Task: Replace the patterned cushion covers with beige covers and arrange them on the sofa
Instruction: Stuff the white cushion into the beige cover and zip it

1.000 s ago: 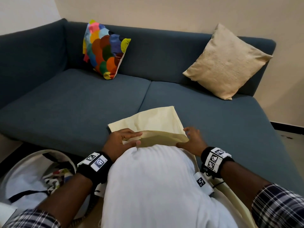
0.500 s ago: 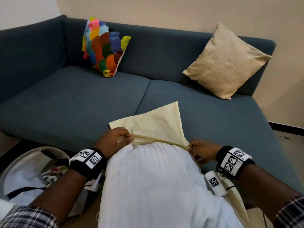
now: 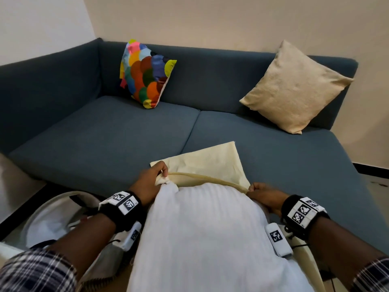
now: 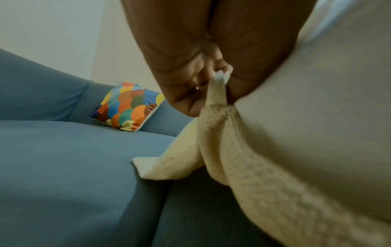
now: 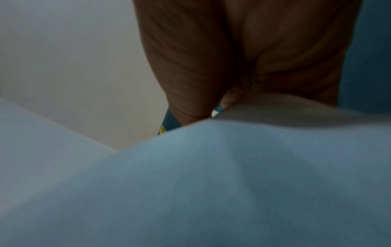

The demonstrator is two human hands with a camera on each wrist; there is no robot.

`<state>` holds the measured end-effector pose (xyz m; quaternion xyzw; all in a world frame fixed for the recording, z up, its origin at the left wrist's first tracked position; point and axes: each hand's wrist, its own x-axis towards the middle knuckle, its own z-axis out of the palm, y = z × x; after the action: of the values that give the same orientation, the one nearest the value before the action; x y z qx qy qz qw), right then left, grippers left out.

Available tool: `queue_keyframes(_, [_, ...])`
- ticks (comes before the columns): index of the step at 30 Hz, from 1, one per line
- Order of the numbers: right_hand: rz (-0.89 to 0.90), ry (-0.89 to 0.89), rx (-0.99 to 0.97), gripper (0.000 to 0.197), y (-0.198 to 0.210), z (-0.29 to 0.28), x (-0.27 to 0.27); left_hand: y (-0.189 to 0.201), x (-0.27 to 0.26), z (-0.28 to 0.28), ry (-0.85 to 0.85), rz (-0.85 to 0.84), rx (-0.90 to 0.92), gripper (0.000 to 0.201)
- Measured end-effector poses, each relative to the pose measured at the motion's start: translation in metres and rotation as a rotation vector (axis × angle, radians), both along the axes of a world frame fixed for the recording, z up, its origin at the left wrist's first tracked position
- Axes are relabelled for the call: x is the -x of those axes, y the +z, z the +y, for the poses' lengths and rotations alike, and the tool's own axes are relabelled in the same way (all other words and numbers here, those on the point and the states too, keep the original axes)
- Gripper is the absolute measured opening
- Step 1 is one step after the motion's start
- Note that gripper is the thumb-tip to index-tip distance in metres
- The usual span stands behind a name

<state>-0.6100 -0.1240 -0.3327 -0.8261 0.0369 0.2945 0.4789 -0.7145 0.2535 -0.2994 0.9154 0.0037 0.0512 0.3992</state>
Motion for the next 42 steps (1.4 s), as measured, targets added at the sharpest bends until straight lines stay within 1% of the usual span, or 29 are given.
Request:
queue_keyframes(2, [-0.112, -0.037, 0.015, 0.032, 0.014, -0.005, -0.002, 0.008, -0.013, -0.013, 0.101, -0.079, -0.044, 0.033])
queue_keyframes(4, [-0.224, -0.107, 0.022, 0.034, 0.028, -0.014, -0.006, 0.017, -0.028, -0.023, 0.235, -0.143, -0.05, 0.033])
queue_keyframes(6, [-0.331, -0.163, 0.055, 0.035, 0.036, -0.021, -0.009, 0.018, -0.041, -0.026, 0.308, -0.157, -0.067, 0.027])
queue_keyframes(7, [-0.374, -0.183, 0.073, 0.037, 0.038, -0.025, -0.009, 0.016, -0.047, -0.028, 0.303, -0.129, -0.1, 0.024])
queue_keyframes(9, [-0.398, -0.179, 0.145, 0.034, 0.035, -0.029, -0.008, 0.007, -0.054, -0.032, 0.242, -0.039, -0.149, 0.017])
queue_keyframes(11, [-0.351, -0.115, 0.193, 0.024, 0.032, -0.029, -0.006, -0.001, -0.056, -0.034, 0.178, 0.011, -0.136, 0.015])
queue_keyframes(12, [-0.31, -0.096, 0.185, 0.021, 0.035, -0.03, -0.004, -0.001, -0.056, -0.033, 0.151, 0.019, -0.123, 0.016])
queue_keyframes(16, [-0.138, -0.139, 0.073, 0.024, 0.037, -0.041, -0.015, 0.004, -0.048, -0.016, -0.003, 0.036, -0.076, 0.02])
queue_keyframes(19, [-0.083, -0.165, -0.048, 0.022, 0.041, -0.044, -0.013, 0.007, -0.034, -0.008, -0.081, 0.012, -0.003, 0.022])
queue_keyframes(21, [-0.091, -0.16, -0.166, 0.022, 0.043, -0.046, -0.008, 0.009, -0.025, -0.007, -0.104, -0.024, 0.065, 0.02])
queue_keyframes(22, [-0.114, -0.146, -0.187, 0.023, 0.041, -0.047, -0.006, 0.01, -0.022, -0.008, -0.117, -0.04, 0.098, 0.018])
queue_keyframes(24, [-0.198, -0.111, -0.127, 0.028, 0.033, -0.05, -0.005, 0.012, -0.019, -0.012, -0.143, -0.031, 0.183, 0.013])
queue_keyframes(26, [-0.275, -0.082, -0.054, 0.035, 0.029, -0.049, -0.005, 0.017, -0.022, -0.017, -0.176, 0.004, 0.238, 0.021])
queue_keyframes(27, [-0.311, -0.068, -0.035, 0.039, 0.027, -0.047, -0.004, 0.019, -0.025, -0.021, -0.189, 0.011, 0.196, 0.026])
queue_keyframes(28, [-0.351, -0.054, -0.013, 0.04, 0.026, -0.044, -0.004, 0.023, -0.029, -0.026, -0.192, -0.005, 0.07, 0.031])
queue_keyframes(30, [-0.458, -0.022, 0.043, 0.039, 0.027, -0.039, -0.003, 0.037, -0.034, -0.046, -0.178, -0.041, -0.336, 0.047])
queue_keyframes(31, [-0.506, 0.005, 0.068, 0.037, 0.027, -0.036, -0.004, 0.047, -0.034, -0.063, -0.191, -0.037, -0.496, 0.054])
queue_keyframes(34, [-0.569, 0.067, 0.112, 0.032, 0.028, -0.032, -0.004, 0.065, -0.03, -0.122, -0.32, -0.047, -0.751, 0.072])
queue_keyframes(36, [-0.552, 0.074, 0.099, 0.026, 0.03, -0.034, -0.002, 0.063, -0.033, -0.152, -0.399, -0.031, -0.881, 0.088])
queue_keyframes(37, [-0.534, 0.069, 0.079, 0.022, 0.031, -0.035, -0.001, 0.062, -0.037, -0.161, -0.424, -0.002, -0.928, 0.091])
queue_keyframes(38, [-0.507, 0.063, 0.059, 0.019, 0.033, -0.037, 0.001, 0.063, -0.041, -0.166, -0.448, 0.043, -0.961, 0.088])
queue_keyframes(40, [-0.454, 0.08, 0.053, 0.015, 0.035, -0.041, 0.005, 0.066, -0.05, -0.168, -0.493, 0.142, -0.982, 0.074])
queue_keyframes(42, [-0.445, 0.119, 0.148, 0.019, 0.035, -0.046, 0.009, 0.066, -0.056, -0.164, -0.498, 0.205, -0.945, 0.056])
